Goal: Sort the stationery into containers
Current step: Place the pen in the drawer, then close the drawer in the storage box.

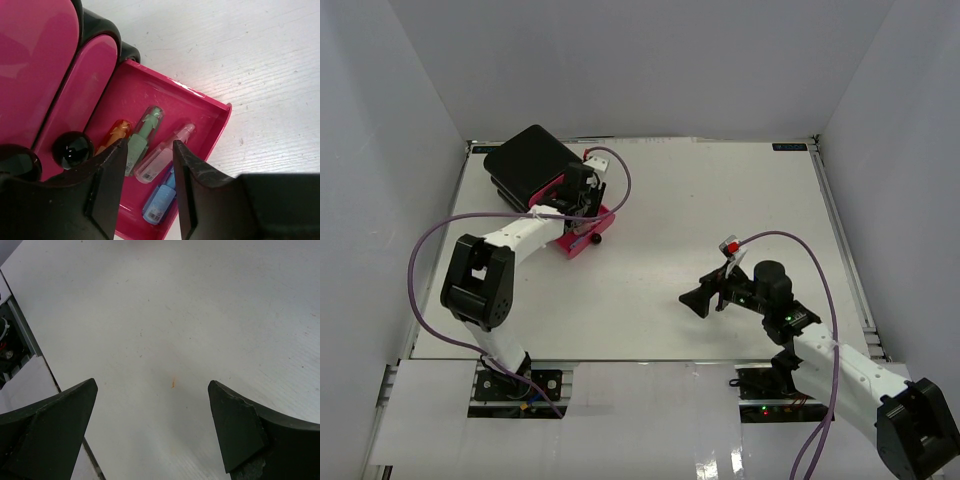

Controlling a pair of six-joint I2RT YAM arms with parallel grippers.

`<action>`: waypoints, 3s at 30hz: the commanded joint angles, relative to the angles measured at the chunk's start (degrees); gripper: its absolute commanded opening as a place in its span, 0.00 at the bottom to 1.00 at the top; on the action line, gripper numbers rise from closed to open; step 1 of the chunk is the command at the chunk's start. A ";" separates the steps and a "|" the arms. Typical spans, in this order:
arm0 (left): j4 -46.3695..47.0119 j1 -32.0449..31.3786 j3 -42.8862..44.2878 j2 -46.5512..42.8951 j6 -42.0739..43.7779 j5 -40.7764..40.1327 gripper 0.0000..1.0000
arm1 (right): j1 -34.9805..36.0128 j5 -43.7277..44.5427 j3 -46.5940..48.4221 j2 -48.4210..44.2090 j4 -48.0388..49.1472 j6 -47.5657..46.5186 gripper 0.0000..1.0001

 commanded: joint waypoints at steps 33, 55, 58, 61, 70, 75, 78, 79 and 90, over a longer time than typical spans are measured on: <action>2.76 25.20 4.90 -11.09 -30.79 5.68 0.98 | 11.95 12.40 52.10 64.96 9.64 -14.17 0.94; 2.42 25.82 0.60 -9.32 -30.62 8.31 0.98 | 16.61 12.15 67.93 82.29 8.76 -12.41 0.51; 2.15 25.82 -1.51 -10.03 -30.79 8.49 0.98 | 16.87 10.75 67.93 82.38 9.46 -11.71 0.47; 2.06 25.73 -2.83 -10.47 -30.53 9.63 0.98 | 17.23 10.83 67.32 82.29 10.42 -11.62 0.46; 1.54 24.85 -3.36 -10.30 -29.91 10.43 0.98 | 17.23 12.15 70.12 84.75 14.02 -12.06 0.35; 1.19 24.85 -3.28 -9.77 -29.74 11.04 0.98 | 17.23 9.87 74.78 87.73 14.20 -9.60 0.34; 1.01 24.85 -3.10 -9.51 -29.39 11.21 0.98 | 17.31 9.86 75.57 88.62 16.05 -7.67 0.34; 1.01 24.76 -3.19 -9.42 -29.47 11.56 0.98 | 17.40 9.78 76.71 88.97 16.23 -7.05 0.34; 0.48 24.85 -2.57 -8.36 -30.09 14.73 0.98 | 16.70 6.96 89.46 96.88 16.32 -1.34 0.35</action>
